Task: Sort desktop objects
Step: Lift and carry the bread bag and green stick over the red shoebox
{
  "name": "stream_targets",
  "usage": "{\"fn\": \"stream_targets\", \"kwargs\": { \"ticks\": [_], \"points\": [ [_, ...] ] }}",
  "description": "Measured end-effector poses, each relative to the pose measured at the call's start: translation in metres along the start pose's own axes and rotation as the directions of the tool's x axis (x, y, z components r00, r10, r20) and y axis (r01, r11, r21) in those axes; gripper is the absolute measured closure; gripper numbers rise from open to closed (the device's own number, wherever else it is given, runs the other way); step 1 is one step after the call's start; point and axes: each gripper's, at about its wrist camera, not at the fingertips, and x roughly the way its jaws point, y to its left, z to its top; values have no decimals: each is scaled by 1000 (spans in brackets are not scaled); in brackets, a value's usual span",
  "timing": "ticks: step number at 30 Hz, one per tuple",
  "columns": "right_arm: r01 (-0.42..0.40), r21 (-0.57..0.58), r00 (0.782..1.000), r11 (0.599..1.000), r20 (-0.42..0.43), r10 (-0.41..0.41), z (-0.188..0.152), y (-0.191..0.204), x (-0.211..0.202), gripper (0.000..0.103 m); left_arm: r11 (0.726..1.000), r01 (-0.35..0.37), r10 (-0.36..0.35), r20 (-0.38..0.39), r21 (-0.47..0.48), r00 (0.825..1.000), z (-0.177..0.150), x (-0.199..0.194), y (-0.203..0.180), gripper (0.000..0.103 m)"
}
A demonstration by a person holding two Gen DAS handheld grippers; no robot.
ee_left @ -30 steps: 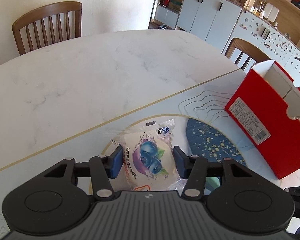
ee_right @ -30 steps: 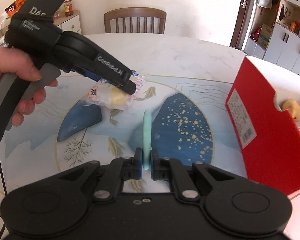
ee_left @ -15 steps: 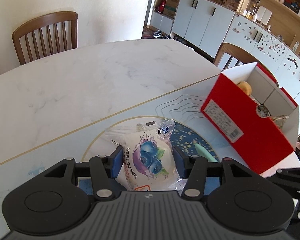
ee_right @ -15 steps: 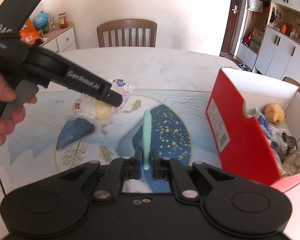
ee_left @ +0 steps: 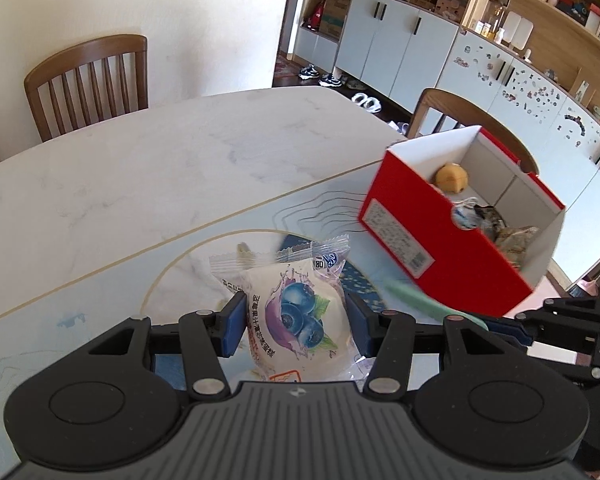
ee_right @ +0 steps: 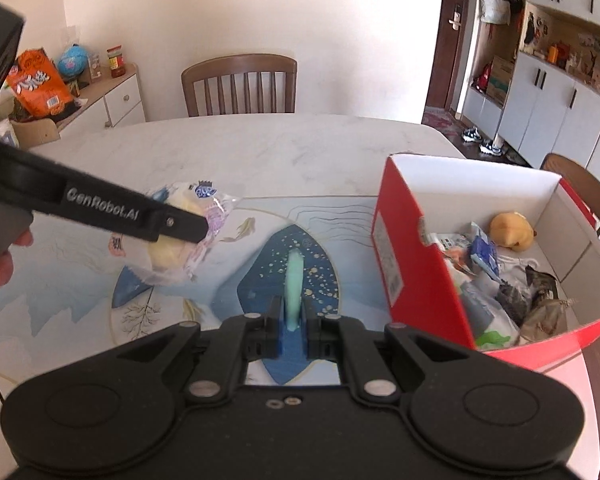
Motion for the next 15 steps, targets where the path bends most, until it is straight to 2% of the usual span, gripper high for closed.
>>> {"fn": "stream_targets", "kwargs": {
  "ticks": [15],
  "points": [
    [-35, 16, 998, 999, 50, 34, 9, -31, -33, 96, 999, 38, -38, 12, 25, 999, 6, -12, -44, 51]
  ]
}}
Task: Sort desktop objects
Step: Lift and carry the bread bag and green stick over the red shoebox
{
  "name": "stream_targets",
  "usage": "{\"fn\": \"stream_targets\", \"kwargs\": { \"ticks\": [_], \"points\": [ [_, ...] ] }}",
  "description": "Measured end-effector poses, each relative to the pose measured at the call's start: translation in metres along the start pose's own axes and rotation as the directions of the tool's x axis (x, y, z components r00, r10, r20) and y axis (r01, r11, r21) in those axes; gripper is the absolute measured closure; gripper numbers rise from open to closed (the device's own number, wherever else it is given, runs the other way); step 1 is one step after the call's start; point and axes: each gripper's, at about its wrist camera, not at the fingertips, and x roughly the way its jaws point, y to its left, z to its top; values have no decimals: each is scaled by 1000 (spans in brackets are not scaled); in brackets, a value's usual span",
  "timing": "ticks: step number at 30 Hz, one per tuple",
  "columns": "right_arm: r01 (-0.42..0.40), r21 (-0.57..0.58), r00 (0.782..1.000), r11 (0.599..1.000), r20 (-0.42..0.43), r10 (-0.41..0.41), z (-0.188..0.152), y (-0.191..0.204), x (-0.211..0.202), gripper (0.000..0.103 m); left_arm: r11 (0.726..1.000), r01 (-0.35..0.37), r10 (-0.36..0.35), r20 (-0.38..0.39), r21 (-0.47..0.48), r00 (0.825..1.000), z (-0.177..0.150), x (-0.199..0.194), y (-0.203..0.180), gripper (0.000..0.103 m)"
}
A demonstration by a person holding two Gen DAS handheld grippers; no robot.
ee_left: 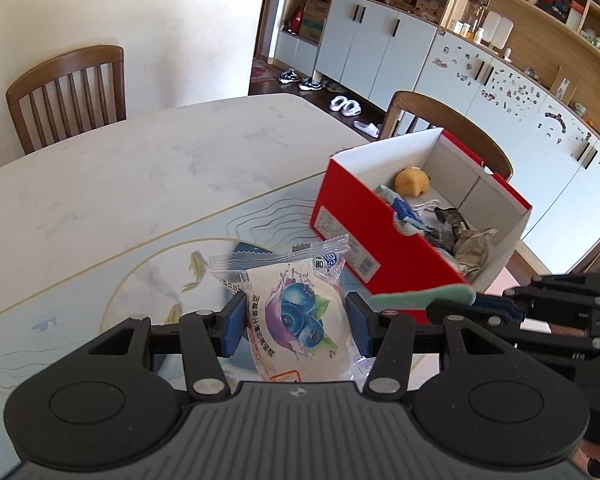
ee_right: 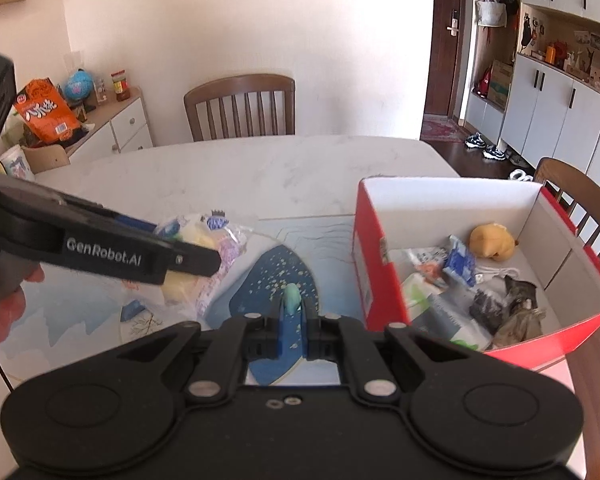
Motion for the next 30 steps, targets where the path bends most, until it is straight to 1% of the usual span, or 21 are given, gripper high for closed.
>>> {"fn": "stream_targets", "kwargs": {
  "ticks": [11, 17, 22, 30],
  "points": [
    [15, 22, 997, 1000, 76, -17, 15, -38, -22, 96, 999, 23, -24, 24, 29, 999, 20, 1, -33, 51],
    [21, 32, 994, 999, 111, -24, 19, -62, -34, 96, 998, 39, -41, 40, 54, 998, 34, 7, -60, 51],
    [46, 35, 990, 998, 131, -51, 22, -89, -40, 96, 996, 51, -55, 47, 75, 997, 47, 19, -86, 51],
    [83, 49, 987, 995, 134, -89, 20, -132, -43, 96, 991, 78, -82, 28, 106, 996, 62, 46, -126, 51]
  ]
}}
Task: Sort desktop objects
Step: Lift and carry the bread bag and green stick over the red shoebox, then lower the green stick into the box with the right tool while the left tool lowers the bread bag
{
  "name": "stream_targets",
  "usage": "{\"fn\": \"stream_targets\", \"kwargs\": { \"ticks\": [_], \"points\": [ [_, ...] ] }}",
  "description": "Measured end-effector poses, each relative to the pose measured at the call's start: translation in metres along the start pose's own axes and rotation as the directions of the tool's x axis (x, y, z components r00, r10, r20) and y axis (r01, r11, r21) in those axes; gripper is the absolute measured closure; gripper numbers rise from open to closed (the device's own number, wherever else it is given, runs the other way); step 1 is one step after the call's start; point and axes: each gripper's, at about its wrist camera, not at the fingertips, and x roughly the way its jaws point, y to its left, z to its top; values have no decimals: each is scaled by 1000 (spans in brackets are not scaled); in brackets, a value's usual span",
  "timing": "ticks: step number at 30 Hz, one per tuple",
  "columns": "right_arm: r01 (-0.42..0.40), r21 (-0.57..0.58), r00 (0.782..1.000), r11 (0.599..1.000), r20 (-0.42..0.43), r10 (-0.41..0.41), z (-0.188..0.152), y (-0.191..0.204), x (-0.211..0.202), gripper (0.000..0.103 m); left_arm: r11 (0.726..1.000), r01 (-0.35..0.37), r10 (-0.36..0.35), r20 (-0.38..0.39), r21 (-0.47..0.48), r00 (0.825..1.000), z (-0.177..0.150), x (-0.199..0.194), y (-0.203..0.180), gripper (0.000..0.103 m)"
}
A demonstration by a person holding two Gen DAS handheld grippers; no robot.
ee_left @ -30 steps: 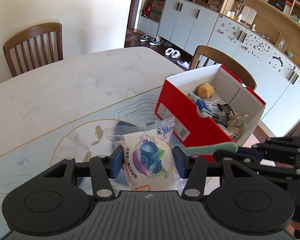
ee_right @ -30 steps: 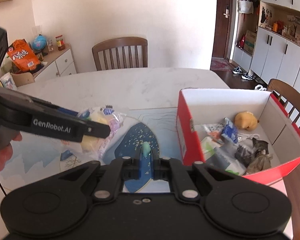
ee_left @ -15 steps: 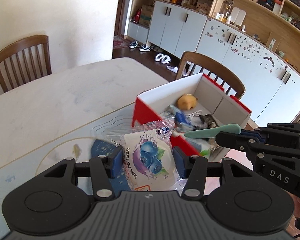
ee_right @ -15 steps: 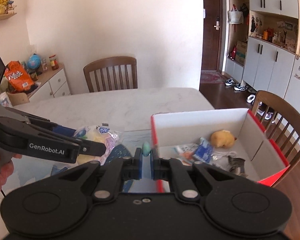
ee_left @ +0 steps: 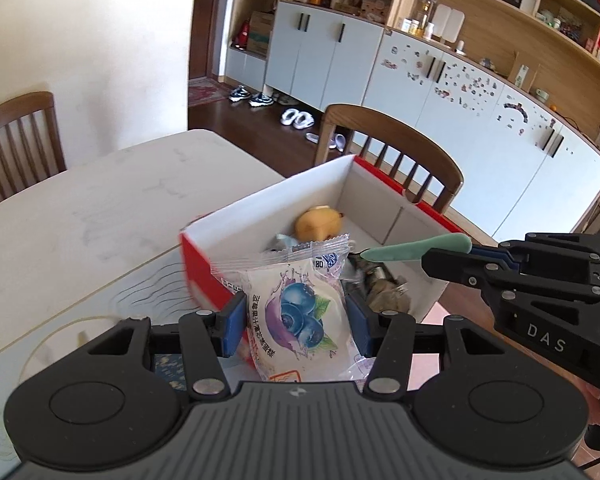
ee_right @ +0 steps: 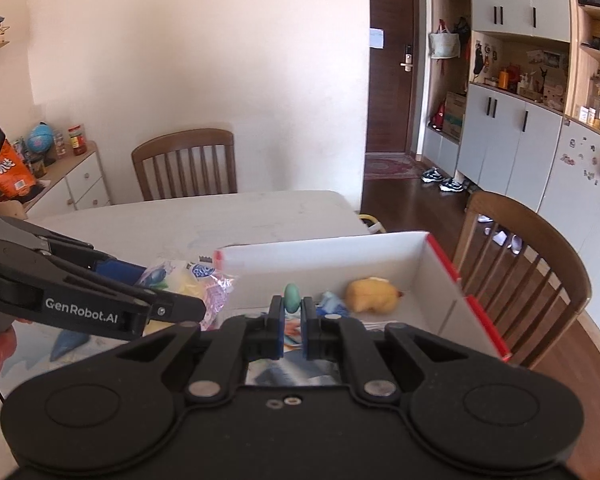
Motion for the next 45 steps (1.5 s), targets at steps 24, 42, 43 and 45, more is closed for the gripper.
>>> {"fn": "stream_targets", "kwargs": {
  "ticks": [24, 42, 43, 45],
  "points": [
    [27, -10, 997, 1000, -76, -27, -13, -76, 77, 96, 995, -24, 41, -181, 99, 983, 16, 111, -43, 51],
    [-22, -44, 985, 999, -172, 14, -20, -87, 124, 96, 994, -64, 83, -250, 83, 965, 19, 148, -31, 51],
    [-21, -44, 984, 999, -179, 13, -20, -87, 126, 96, 994, -64, 84, -253, 88, 964, 20, 150, -31, 51],
    [-27, -37, 981, 999, -195, 19, -21, -90, 129, 96, 994, -62, 85, -259, 95, 962, 21, 153, -32, 51]
  ]
}}
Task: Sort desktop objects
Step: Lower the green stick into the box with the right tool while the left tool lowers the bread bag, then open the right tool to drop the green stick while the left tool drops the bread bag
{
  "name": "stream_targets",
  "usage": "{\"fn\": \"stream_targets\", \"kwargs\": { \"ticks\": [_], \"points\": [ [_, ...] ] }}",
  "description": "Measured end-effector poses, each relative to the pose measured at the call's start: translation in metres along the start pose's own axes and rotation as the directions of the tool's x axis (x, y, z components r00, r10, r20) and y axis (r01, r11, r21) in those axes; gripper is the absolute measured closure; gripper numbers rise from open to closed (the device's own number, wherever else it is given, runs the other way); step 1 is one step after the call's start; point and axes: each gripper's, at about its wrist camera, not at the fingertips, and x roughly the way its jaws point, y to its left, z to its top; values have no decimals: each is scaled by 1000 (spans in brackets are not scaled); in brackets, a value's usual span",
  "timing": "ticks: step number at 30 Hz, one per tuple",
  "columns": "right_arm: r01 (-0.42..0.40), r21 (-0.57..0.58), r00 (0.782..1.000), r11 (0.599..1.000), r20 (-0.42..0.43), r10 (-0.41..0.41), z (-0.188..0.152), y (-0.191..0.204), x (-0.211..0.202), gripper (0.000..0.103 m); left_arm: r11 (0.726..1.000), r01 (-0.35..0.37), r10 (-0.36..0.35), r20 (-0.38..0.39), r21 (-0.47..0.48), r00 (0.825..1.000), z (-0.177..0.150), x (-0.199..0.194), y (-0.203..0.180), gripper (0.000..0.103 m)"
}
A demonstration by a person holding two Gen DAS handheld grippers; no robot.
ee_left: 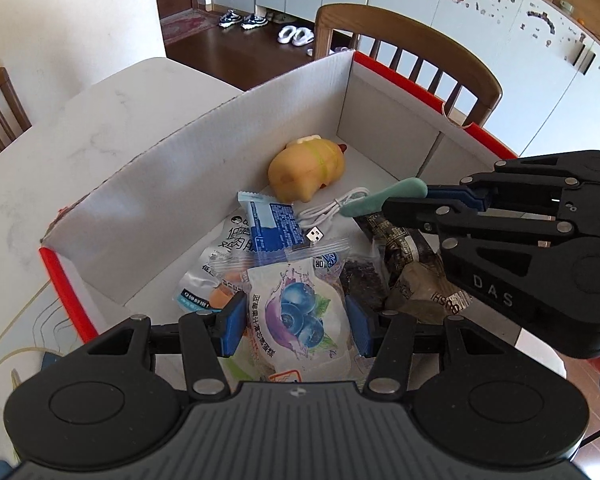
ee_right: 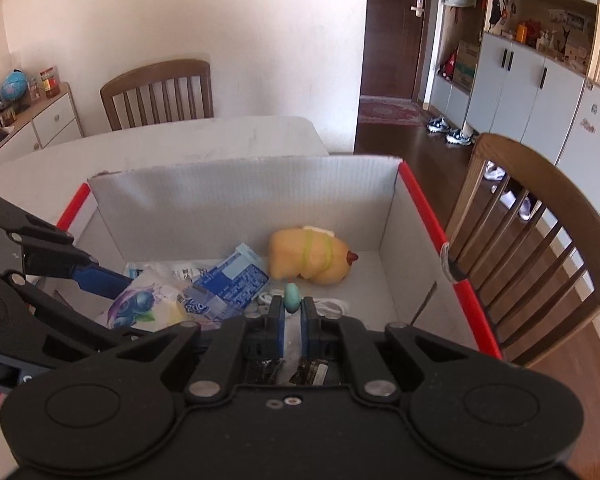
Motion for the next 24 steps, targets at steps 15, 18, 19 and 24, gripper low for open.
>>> {"fn": "stream_targets", "kwargs": {
  "ticks": [15, 18, 19, 24],
  "points": [
    [-34, 23, 999, 999, -42, 35, -1, -10, -4, 70, 1000, 19, -19, -35, 2, 999, -1, 11, 2, 43],
    [-34, 32, 999, 999, -33, 35, 0, -14, -9, 68, 1000, 6, -6, -32, 9, 999, -2, 12, 2, 33],
    [-36, 36, 999, 999, -32, 37, 1, -15, -11, 67, 1000, 3, -3, -24, 9, 1000, -1, 11, 2, 32],
    [-38, 44, 999, 998, -20, 39, 3, -19, -20, 60, 1000, 17, -17, 5, -10, 1000, -3, 4, 4, 31]
  ]
}}
